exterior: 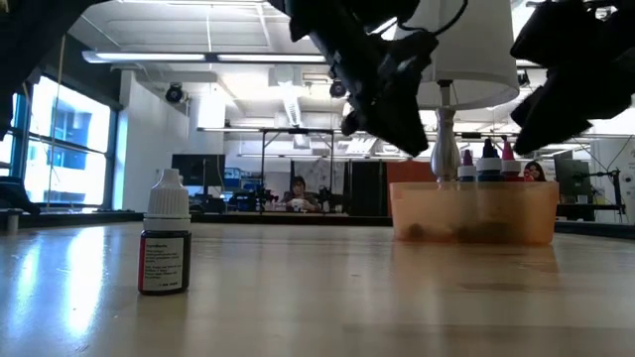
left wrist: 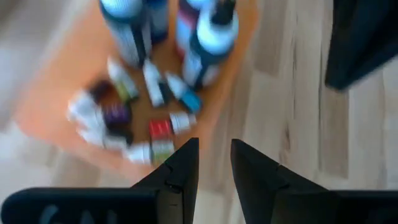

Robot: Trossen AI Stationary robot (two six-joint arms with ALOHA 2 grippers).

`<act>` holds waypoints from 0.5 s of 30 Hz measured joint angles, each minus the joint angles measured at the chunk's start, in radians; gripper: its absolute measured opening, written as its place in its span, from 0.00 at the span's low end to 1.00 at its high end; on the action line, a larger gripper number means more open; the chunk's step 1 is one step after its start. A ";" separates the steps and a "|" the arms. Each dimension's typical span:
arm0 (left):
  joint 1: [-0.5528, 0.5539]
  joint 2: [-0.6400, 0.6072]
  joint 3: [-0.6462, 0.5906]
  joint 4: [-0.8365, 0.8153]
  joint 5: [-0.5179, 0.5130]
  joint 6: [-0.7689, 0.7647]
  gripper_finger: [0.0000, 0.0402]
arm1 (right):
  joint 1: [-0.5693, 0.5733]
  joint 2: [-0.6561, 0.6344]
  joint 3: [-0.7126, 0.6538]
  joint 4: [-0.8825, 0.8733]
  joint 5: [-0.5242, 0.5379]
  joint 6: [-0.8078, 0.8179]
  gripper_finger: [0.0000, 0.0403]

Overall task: Pick & Place food coloring
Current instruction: Put the small red food coloring bottle into the orange container

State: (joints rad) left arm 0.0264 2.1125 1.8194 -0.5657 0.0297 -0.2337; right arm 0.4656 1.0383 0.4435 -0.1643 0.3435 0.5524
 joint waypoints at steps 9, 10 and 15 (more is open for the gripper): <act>-0.112 -0.263 0.039 -0.317 -0.110 -0.026 0.23 | 0.000 0.000 0.000 0.136 0.202 -0.311 0.04; -0.136 -0.285 0.039 -0.348 -0.156 -0.026 0.23 | 0.000 0.001 0.000 0.158 0.178 -0.315 0.04; -0.307 -0.408 0.039 -0.586 -0.427 -0.127 0.23 | -0.001 0.052 0.000 0.332 0.055 -0.330 0.04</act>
State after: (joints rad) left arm -0.2809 1.7041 1.8587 -1.1513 -0.3971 -0.3605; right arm 0.4649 1.0903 0.4435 0.1673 0.3981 0.2220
